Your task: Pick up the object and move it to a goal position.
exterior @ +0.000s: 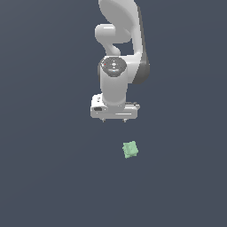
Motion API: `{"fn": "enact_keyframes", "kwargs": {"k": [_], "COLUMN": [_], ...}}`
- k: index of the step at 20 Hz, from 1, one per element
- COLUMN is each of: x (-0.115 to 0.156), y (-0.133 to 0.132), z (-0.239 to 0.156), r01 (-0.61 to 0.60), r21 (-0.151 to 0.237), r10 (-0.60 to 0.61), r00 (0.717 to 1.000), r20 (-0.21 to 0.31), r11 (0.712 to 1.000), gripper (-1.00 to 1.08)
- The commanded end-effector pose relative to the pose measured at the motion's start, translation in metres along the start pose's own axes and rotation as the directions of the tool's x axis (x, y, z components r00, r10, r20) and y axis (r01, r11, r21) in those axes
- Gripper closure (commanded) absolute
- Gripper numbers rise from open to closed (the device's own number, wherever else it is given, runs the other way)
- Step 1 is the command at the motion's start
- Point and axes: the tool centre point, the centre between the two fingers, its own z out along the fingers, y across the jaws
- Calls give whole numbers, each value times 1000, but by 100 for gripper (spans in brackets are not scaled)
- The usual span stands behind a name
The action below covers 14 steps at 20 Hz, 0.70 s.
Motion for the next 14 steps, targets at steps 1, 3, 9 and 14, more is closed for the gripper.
{"fn": "enact_keyframes", "kwargs": {"k": [1,3,9,14], "x": [0,-1,-6,-6], "y": [0,0,1,1], "z": [0,1,9,9], "r01": [0,1,15,16], "r21": [0,0,4,4], "r10": [0,-1,-15,-16], "r00": [1000,1000,1000,1000], "r20": [0,2,25,25], "r11": [1000,1000,1000,1000], "gripper": [-92,-92,-92,-92]}}
